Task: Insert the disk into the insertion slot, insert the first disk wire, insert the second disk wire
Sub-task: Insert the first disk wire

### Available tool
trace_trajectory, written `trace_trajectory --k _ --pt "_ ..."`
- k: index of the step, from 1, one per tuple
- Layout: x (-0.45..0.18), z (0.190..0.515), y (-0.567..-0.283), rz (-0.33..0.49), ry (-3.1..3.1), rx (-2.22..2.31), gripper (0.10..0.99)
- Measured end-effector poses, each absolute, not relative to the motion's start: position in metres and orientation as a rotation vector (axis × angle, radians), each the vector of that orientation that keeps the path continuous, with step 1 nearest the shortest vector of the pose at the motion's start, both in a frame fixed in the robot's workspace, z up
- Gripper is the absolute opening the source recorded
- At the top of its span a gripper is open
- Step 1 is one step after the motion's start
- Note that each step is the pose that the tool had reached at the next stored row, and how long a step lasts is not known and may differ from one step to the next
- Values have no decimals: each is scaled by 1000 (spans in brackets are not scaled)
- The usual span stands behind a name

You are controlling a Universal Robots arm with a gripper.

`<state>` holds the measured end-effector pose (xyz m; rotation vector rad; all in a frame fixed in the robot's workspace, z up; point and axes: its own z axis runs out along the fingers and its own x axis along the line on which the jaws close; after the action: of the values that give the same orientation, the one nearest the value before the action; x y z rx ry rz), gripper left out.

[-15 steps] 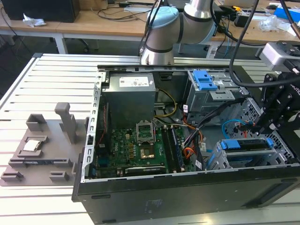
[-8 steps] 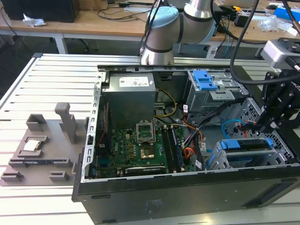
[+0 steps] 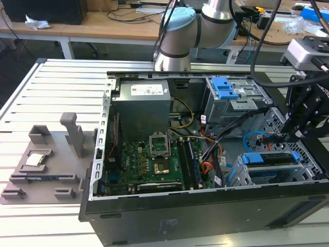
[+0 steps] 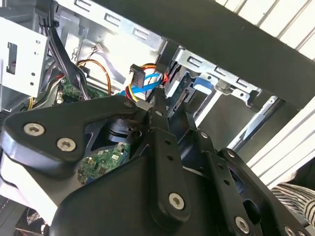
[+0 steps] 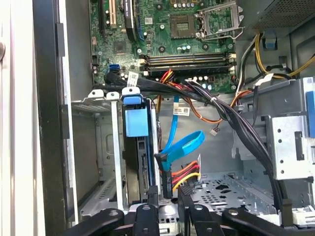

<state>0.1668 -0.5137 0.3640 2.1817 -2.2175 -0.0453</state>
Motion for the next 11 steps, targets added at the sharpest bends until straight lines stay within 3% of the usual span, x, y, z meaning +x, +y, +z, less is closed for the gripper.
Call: trace_trajectory --k 9,10,11 --pt "162 356 -514 -44 -2217 2181 302" --pt "162 356 -514 -44 -2217 2181 286" --pt "162 356 -514 -44 -2217 2181 165"
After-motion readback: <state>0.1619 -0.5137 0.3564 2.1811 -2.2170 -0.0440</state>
